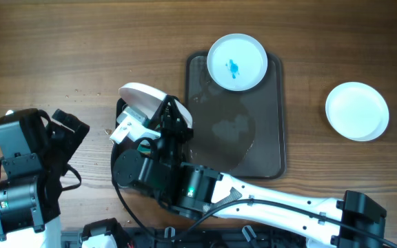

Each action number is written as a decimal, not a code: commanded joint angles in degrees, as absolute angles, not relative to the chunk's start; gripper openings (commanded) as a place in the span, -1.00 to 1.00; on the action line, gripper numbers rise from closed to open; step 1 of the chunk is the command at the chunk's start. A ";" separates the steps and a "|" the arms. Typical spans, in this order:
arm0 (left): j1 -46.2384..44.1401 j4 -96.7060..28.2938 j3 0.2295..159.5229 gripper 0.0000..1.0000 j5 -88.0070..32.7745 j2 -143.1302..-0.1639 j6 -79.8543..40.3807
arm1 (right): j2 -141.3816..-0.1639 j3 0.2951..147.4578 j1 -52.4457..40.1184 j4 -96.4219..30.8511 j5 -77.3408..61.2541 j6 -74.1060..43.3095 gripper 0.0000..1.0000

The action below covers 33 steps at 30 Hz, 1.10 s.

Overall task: Clean dirty plates on tray and stack at the side
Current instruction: 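Swing the held plate over the sponge tray with the right gripper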

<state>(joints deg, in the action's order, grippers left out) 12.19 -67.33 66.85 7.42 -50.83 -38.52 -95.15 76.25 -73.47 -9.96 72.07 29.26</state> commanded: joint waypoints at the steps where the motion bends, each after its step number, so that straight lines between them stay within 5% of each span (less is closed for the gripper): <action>1: 12.71 -67.35 67.94 1.00 7.11 -50.78 -39.48 | -95.46 77.36 -73.71 -9.47 73.47 30.04 -0.91; 33: 12.71 -67.35 67.94 1.00 7.11 -50.78 -39.48 | -95.46 77.36 -73.65 -9.47 68.34 26.79 -0.91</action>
<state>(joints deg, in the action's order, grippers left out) 12.19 -67.33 66.85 7.42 -50.83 -38.52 -95.15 76.25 -73.47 -9.96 68.77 28.32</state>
